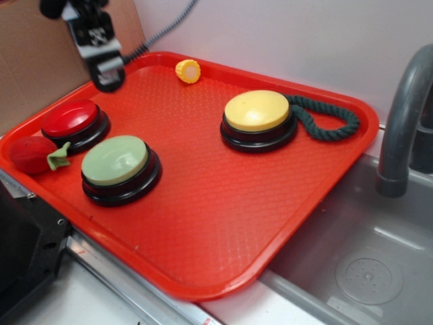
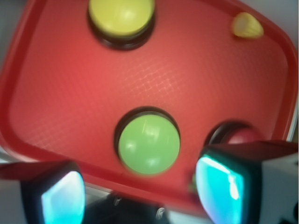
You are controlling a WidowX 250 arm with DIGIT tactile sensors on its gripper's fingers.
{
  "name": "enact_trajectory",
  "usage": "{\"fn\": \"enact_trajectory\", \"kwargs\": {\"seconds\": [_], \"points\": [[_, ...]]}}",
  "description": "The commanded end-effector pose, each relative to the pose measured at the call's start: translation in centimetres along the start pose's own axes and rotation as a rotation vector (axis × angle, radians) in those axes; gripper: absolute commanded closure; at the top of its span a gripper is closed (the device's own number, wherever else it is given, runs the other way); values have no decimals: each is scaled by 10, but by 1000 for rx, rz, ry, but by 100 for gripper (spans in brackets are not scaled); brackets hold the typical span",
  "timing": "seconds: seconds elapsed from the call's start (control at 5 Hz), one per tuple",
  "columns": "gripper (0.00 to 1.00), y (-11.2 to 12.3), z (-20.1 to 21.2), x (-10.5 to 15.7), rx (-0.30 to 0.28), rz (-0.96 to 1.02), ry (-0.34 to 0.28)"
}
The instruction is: Push the green button.
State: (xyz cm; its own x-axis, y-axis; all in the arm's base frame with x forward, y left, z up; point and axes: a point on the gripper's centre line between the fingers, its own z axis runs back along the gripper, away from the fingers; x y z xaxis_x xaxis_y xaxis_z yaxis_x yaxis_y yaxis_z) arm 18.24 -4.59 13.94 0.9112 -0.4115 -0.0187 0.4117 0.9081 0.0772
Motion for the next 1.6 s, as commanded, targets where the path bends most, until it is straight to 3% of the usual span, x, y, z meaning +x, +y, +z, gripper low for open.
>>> {"fn": "enact_trajectory", "kwargs": {"seconds": [0.0,0.2,0.8,1.4], "points": [[0,4,-50,-25,37,-75,-54],[0,11,-63,-34,-1,-45,-45],[0,15,-92,-29,-66,-43,25],[0,17,-58,-25,-32,-18,-21]]}}
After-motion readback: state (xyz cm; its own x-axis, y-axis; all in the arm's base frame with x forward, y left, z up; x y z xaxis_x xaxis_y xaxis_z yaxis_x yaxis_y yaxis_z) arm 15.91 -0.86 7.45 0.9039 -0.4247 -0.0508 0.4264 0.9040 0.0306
